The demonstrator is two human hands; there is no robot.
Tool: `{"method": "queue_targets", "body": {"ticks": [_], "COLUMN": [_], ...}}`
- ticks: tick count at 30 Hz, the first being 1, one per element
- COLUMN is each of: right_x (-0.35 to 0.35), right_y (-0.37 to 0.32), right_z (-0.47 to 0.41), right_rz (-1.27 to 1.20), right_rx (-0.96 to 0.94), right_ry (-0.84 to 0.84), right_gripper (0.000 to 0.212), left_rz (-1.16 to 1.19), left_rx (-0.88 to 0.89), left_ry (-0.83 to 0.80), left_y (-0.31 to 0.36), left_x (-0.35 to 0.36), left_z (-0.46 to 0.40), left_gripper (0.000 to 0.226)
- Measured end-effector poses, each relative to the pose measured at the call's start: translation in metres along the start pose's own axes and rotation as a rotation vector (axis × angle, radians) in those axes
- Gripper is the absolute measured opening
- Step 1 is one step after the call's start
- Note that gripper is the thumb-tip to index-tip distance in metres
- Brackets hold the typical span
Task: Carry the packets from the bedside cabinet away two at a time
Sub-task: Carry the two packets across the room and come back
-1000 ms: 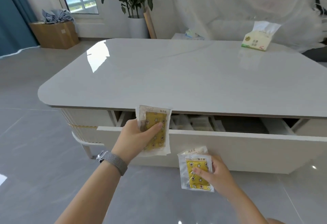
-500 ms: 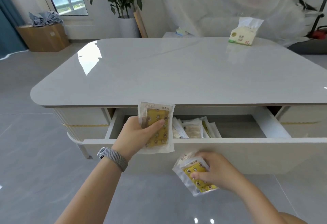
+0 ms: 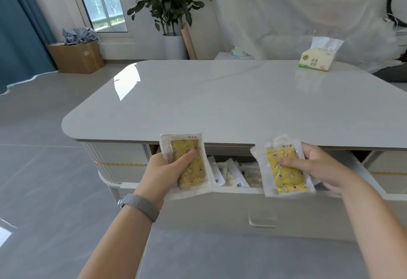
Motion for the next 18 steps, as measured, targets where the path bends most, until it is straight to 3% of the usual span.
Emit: {"method": "queue_targets", "body": {"ticks": [3,5,8,10,13,18], "right_x": [-0.015,-0.028,-0.045,-0.040,-0.036,-0.042], "right_y": [0.045,0.065,0.078,0.078,0.085,0.089], "right_z": [-0.016,-0.025,-0.040,-0.046,-0.047,-0.055], "right_rz": [0.078,0.103,0.508,0.757,0.862,0.859], "right_rx": [0.234,0.296,0.320,0.336,0.430,0.420], "right_ry": [-0.049,0.044,0.183,0.164,0.092,0.142], "right_gripper": [0.037,0.026,0.021,0.038,0.073,0.079], "left_rz": [0.019,0.007,0.019,0.030,-0.001,0.030], "left_rx": [-0.012,-0.018,-0.027,-0.030,-0.032,-0.036], "left_ry": [-0.011,-0.027,-0.059,-0.073,-0.064,-0.026], "left_y": [-0.002,-0.004,-0.006,-0.007,-0.010,-0.013], "left_x": [0.001,0.003,0.006,0.007,0.007,0.002], "left_z": [-0.001,-0.003,-0.006,-0.008,-0.011,-0.011], "left_gripper": [0.014,0.016,0.020,0.022,0.023,0.019]}}
Point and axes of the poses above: each hand's wrist, its own z-axis away from the middle knuckle, its own x-axis out of the palm, y = z × x, the point moved 9 cm from there along -z, towards the middle knuckle, and after that the axes turned 1 degree about -y, right-handed, at the moved point
